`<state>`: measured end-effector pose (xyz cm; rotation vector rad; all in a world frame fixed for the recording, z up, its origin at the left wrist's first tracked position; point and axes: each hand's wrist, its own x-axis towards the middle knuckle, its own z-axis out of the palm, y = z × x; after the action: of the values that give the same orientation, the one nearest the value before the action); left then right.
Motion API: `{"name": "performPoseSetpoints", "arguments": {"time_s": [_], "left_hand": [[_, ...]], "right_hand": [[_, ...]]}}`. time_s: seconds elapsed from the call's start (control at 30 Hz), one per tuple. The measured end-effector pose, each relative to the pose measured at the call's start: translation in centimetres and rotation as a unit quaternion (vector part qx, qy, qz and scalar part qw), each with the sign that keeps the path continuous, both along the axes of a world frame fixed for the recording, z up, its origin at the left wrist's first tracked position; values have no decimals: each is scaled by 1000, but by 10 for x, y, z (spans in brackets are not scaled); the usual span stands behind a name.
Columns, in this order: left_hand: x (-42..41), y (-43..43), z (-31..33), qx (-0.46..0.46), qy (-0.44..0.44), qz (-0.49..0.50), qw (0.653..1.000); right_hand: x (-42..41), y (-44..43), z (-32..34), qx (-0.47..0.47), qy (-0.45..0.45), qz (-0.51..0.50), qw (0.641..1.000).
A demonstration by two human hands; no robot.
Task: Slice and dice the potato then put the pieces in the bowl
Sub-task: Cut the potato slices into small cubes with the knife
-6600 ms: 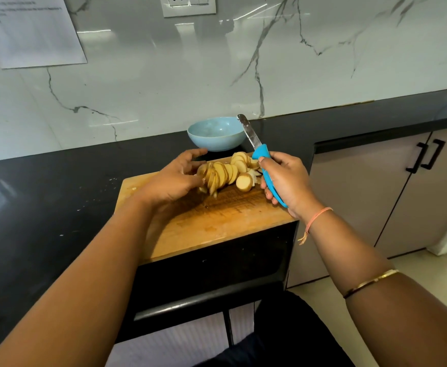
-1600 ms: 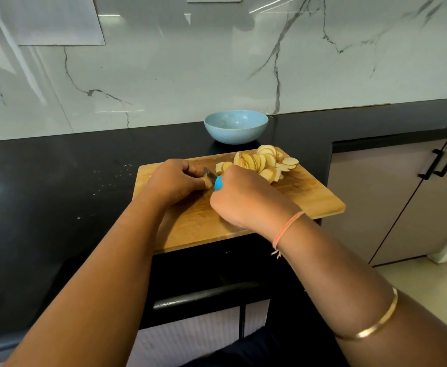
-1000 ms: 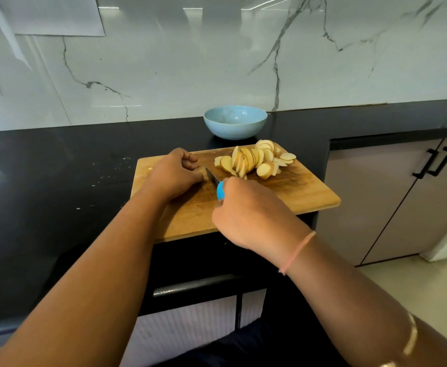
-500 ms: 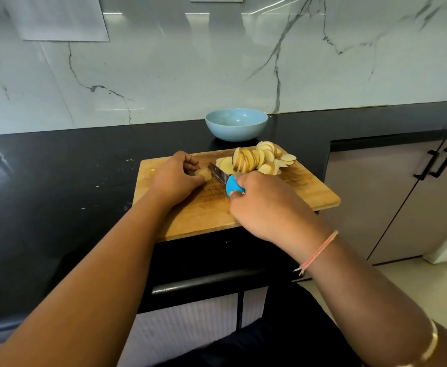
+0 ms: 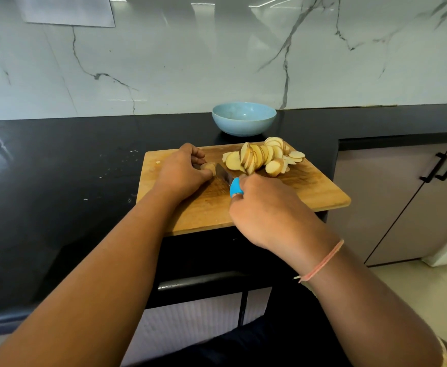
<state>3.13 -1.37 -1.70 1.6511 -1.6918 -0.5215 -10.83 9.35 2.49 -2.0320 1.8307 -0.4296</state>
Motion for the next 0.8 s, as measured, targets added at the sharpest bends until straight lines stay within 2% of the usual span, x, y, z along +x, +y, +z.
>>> {"name": "performPoseSetpoints", "arguments": {"time_s": [0.47, 0.8], "left_hand": [[0, 0, 1, 3, -14, -5, 1000], [-1, -3, 1, 10, -6, 1, 1000]], "right_hand": [[6, -22, -5, -30, 50, -19, 998], [2, -22, -7, -37, -2, -5, 999]]}}
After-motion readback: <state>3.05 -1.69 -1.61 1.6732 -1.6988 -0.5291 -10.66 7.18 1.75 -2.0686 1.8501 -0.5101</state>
